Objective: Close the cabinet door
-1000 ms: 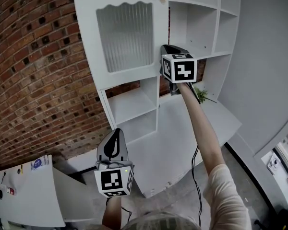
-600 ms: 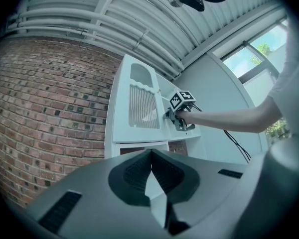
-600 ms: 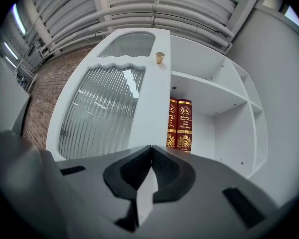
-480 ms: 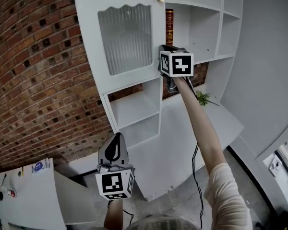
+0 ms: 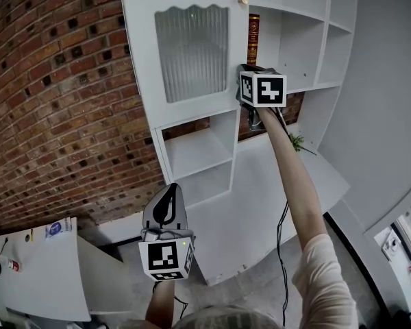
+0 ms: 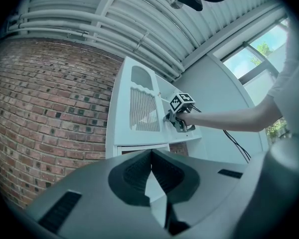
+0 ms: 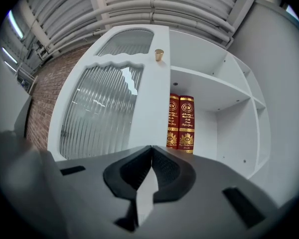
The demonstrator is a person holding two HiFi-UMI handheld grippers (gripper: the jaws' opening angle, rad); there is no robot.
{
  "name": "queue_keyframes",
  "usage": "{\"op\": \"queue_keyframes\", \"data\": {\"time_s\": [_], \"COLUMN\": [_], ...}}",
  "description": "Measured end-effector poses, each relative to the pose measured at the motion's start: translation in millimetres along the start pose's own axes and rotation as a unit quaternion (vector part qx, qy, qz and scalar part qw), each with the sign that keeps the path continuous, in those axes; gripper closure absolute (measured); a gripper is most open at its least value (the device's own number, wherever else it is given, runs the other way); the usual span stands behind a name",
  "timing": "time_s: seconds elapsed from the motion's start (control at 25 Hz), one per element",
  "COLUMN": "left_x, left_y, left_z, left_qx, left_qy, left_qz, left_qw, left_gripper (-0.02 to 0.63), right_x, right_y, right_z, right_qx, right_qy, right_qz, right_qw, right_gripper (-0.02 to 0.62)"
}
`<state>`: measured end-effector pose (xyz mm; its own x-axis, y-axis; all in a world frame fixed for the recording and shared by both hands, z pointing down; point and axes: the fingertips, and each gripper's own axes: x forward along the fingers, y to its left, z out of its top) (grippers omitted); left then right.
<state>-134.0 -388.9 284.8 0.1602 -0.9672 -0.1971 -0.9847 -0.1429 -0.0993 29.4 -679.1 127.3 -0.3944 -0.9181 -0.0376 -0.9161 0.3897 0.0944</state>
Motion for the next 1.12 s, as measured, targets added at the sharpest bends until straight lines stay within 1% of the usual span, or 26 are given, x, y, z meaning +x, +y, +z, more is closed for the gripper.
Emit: {"op": "queue_keyframes", "data": {"time_s": [0.08, 0.12, 0.2, 0.28, 0.4, 0.52, 0.64, 0.68, 0.76, 0.84, 0.92, 1.0, 1.12], "left_x": [-3.6, -5.2, -6.9, -8.2, -12.0, -15.5, -19.5, -21.4, -26.7, -33.8, -41.9, -50.5, -67.7], "left_y": [-1.1, -1.9, -4.7, -7.7, -10.1, -13.0, -19.2, -22.1, -29.1, -35.6, -38.9, -40.3, -44.7], "left_z": [2.2, 3.2, 6.1, 10.2, 15.6, 20.1, 23.7, 24.8, 26.3, 27.9, 30.1, 31.5, 27.6], "left_qx": [-0.002, -0.002, 0.0, 0.002, 0.001, -0.004, -0.009, -0.011, -0.014, -0.014, -0.012, -0.011, -0.014], "left_qy": [-0.002, -0.003, -0.008, -0.013, -0.019, -0.022, -0.028, -0.029, -0.031, -0.035, -0.041, -0.047, -0.042], "left_qz": [-0.001, -0.002, -0.004, -0.008, -0.014, -0.02, -0.023, -0.025, -0.029, -0.034, -0.036, -0.034, -0.033], "left_qw": [1.0, 1.0, 1.0, 0.9999, 0.9997, 0.9995, 0.9993, 0.9992, 0.999, 0.9987, 0.9984, 0.9983, 0.9985], "left_gripper": [0.594, 0.594, 0.594, 0.594, 0.594, 0.594, 0.594, 0.594, 0.594, 0.594, 0.594, 0.594, 0.594], "right_x": [-5.1, -10.4, -28.0, -55.5, -112.6, -177.6, -235.1, -251.7, -281.2, -305.8, -325.2, -338.7, -356.6], "right_y": [-0.3, 1.2, 9.4, 22.6, 42.3, 55.4, 67.9, 72.9, 83.6, 92.5, 98.4, 103.0, 111.4], "right_z": [0.9, 3.7, 12.2, 16.9, 21.6, 25.9, 21.9, 18.3, 5.7, -13.3, -33.4, -54.9, -95.6], "right_qx": [0.002, -0.002, -0.013, -0.019, -0.025, -0.016, -0.008, -0.013, -0.04, -0.076, -0.098, -0.082, -0.042], "right_qy": [0.007, 0.003, -0.017, -0.039, -0.088, -0.144, -0.188, -0.198, -0.211, -0.219, -0.223, -0.213, -0.178], "right_qz": [0.006, 0.007, 0.015, 0.032, 0.05, 0.055, 0.055, 0.051, 0.038, 0.017, -0.01, -0.031, -0.034], "right_qw": [1.0, 1.0, 1.0, 0.999, 0.995, 0.988, 0.981, 0.979, 0.976, 0.973, 0.97, 0.973, 0.982], "right_gripper": [0.577, 0.577, 0.577, 0.577, 0.577, 0.577, 0.577, 0.577, 0.577, 0.577, 0.577, 0.577, 0.577]}}
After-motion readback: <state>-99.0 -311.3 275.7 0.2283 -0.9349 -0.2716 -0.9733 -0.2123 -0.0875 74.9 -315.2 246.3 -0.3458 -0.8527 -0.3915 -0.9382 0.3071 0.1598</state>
